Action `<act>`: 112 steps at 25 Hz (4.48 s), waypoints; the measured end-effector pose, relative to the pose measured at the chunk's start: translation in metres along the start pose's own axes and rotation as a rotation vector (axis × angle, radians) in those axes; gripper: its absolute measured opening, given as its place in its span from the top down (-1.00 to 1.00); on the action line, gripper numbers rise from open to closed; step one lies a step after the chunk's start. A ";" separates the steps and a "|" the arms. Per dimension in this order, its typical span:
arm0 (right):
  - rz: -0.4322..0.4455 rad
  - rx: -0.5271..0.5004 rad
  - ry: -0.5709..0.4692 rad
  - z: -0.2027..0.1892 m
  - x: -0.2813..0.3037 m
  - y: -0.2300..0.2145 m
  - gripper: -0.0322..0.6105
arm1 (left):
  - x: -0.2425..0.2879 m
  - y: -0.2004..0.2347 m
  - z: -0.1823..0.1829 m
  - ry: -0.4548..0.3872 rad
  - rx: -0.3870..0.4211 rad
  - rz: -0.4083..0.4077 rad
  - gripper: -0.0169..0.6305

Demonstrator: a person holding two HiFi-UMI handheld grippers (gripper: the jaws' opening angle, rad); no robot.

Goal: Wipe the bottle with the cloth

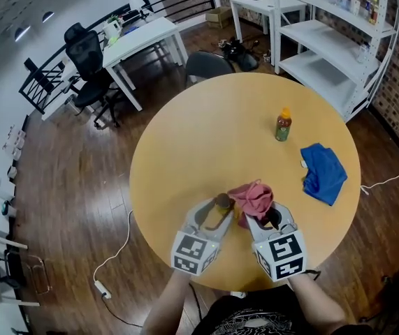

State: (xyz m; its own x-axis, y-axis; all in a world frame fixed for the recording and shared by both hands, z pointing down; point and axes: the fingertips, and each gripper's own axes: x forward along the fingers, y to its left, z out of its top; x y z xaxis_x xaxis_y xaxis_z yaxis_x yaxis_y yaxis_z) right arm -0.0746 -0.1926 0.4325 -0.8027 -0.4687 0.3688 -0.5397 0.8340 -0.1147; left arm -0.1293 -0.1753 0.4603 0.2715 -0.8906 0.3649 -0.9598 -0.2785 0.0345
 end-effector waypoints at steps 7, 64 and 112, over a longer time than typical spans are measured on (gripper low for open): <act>0.156 -0.012 0.034 0.000 0.026 0.007 0.58 | 0.009 0.003 0.005 0.011 0.078 -0.076 0.36; -0.051 0.124 -0.041 -0.055 0.020 0.034 0.59 | 0.019 0.002 0.002 0.020 0.113 -0.301 0.50; 0.143 0.214 0.085 0.010 0.028 -0.018 0.59 | 0.019 -0.002 0.000 -0.008 0.090 -0.303 0.50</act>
State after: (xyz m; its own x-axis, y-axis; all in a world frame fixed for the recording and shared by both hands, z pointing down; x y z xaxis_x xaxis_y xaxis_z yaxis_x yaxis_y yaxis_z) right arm -0.0904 -0.2234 0.4357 -0.8555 -0.3165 0.4099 -0.4706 0.8053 -0.3605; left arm -0.1220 -0.1912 0.4673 0.5451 -0.7648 0.3435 -0.8250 -0.5622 0.0575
